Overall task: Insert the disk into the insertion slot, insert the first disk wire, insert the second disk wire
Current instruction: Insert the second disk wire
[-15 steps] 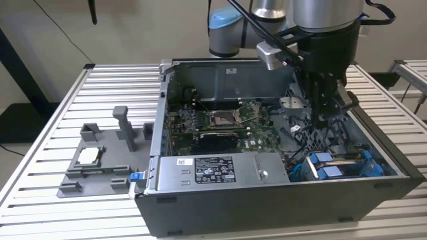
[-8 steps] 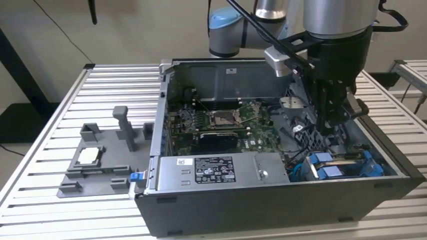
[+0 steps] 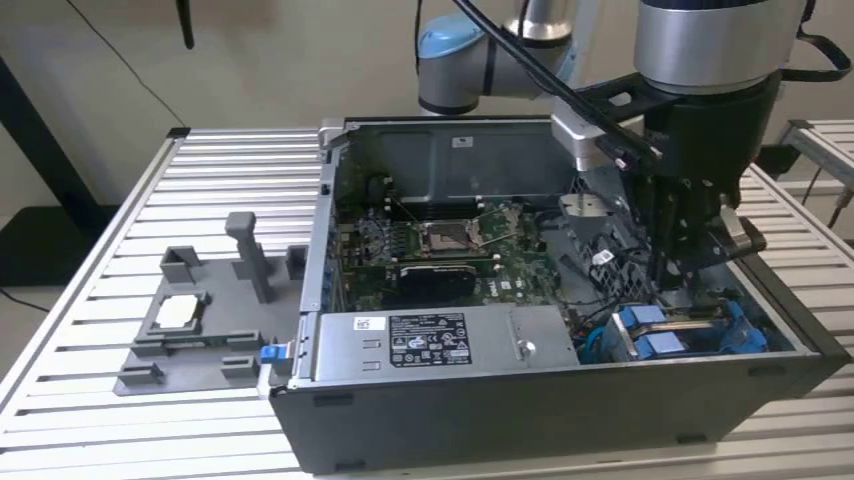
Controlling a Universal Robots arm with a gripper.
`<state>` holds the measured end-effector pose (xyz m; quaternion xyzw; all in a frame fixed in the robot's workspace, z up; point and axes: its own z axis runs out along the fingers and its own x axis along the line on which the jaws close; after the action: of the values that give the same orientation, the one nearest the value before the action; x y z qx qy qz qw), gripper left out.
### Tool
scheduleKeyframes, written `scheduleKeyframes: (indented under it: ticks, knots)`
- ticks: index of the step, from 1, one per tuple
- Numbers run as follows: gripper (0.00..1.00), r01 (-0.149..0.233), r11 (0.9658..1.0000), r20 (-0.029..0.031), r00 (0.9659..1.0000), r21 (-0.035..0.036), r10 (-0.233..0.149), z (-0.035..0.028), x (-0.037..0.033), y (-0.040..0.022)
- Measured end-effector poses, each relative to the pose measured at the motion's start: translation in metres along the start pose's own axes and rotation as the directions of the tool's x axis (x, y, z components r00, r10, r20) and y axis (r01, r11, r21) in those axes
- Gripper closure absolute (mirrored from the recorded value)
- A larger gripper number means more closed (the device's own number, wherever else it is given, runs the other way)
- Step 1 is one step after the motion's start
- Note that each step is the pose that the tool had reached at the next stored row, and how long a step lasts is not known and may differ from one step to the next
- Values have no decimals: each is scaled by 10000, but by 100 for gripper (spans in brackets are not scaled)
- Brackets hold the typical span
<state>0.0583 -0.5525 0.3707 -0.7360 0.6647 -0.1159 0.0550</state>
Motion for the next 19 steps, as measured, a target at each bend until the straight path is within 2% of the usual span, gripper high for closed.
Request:
scheduleKeyframes:
  ticks: [2, 4, 5, 6, 7, 8, 9, 10, 11, 14, 16, 19]
  knots:
    - [84, 1, 10000, 14, 10000, -55, -1, 12, 51, -15]
    - [84, -2, 10000, 39, 10000, -77, 3, 23, 80, -27]
    - [84, -21, 10000, 98, 9999, -72, 22, 27, 84, -29]
    - [84, -62, 10000, 235, 9997, -60, 64, 30, 87, -28]
    - [84, -112, 9999, 412, 9991, -46, 113, 33, 89, -28]
    - [84, -151, 9999, 560, 9983, -34, 153, 35, 93, -28]
    - [84, -164, 9999, 610, 9980, -37, 166, 37, 102, -32]
    - [84, -158, 9998, 634, 9978, -148, 167, 45, 120, -52]
    - [84, -136, 9988, 671, 9976, -464, 167, 64, 150, -111]
    - [84, -117, 9974, 700, 9974, -713, 167, 81, 175, -173]
    - [84, -112, 9966, 735, 9971, -819, 173, 92, 190, -208]
    - [84, -115, 9966, 742, 9971, -820, 176, 93, 191, -209]
